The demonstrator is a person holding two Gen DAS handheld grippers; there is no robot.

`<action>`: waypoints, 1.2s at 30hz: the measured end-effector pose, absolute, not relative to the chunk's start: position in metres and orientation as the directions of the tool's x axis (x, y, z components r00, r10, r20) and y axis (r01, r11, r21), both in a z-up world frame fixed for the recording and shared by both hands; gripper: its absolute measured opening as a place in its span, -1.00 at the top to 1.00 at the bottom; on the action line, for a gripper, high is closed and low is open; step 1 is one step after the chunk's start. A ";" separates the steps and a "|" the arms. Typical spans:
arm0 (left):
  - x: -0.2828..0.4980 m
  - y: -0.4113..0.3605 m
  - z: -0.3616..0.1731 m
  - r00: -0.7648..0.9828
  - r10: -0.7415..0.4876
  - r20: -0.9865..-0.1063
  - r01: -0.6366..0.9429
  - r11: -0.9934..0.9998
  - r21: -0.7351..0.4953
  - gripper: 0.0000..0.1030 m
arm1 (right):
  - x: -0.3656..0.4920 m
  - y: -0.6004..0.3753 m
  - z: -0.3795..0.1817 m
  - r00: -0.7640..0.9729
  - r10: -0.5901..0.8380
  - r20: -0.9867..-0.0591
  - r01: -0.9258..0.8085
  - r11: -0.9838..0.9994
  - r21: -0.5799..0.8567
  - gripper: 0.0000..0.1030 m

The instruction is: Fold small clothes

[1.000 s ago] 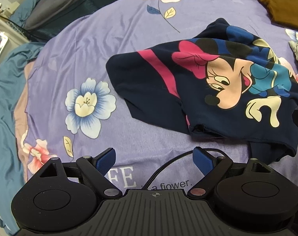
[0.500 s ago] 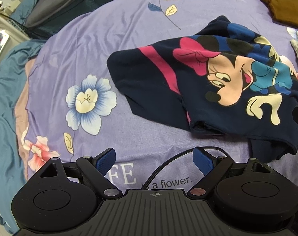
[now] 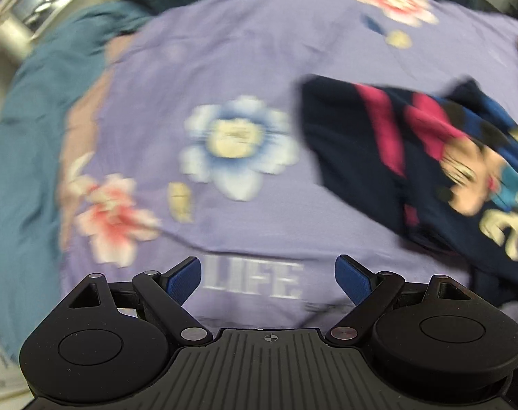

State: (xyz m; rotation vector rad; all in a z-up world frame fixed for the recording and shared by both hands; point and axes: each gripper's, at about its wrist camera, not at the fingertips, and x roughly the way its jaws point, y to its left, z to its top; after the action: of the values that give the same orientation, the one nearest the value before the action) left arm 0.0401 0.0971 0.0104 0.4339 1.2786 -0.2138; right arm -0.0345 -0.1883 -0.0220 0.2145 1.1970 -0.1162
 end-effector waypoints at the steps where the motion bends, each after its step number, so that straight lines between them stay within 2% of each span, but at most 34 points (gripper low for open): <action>1: 0.044 0.106 0.017 0.300 0.098 -0.949 0.373 0.904 0.211 -1.00 | -0.033 -0.188 -0.022 0.363 0.028 -0.932 0.196 0.975 0.105 -0.87; 4: 0.059 0.137 0.045 0.365 0.131 -0.922 0.300 0.921 0.250 -1.00 | -0.028 -0.185 -0.024 0.365 0.049 -0.930 0.170 0.978 0.119 -0.87; 11: 0.090 0.211 0.101 0.483 0.259 -0.837 0.007 0.954 0.300 -1.00 | -0.021 -0.171 -0.026 0.361 0.078 -0.929 0.088 0.989 0.117 -0.87; 14: 0.091 0.186 0.089 0.502 0.241 -0.831 0.085 0.942 0.324 -1.00 | -0.018 -0.166 -0.028 0.371 0.098 -0.924 0.050 0.991 0.125 -0.87; 20: 0.073 0.100 0.017 0.411 0.091 -0.907 0.341 0.907 0.245 -1.00 | -0.005 -0.144 -0.038 0.434 0.152 -0.888 -0.111 0.987 0.114 -0.86; 23: 0.064 0.076 -0.006 0.388 0.132 -0.912 0.377 0.880 0.287 -1.00 | 0.008 -0.125 -0.047 0.441 0.180 -0.879 -0.212 0.973 0.093 -0.83; 27: 0.060 0.067 -0.015 0.406 0.145 -0.903 0.418 0.849 0.324 -1.00 | 0.026 -0.103 -0.064 0.437 0.173 -0.882 -0.275 0.960 0.053 -0.69; 36: 0.075 0.086 -0.025 0.367 0.149 -0.918 0.408 0.861 0.303 -1.00 | 0.073 -0.089 -0.081 0.486 0.150 -0.861 -0.232 0.972 0.038 -0.68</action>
State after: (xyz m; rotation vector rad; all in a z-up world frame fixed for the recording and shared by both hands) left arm 0.0746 0.0861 -0.0249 0.5394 1.1986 -0.1767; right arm 0.0730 -0.0888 -0.0807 -0.0870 1.0376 0.2330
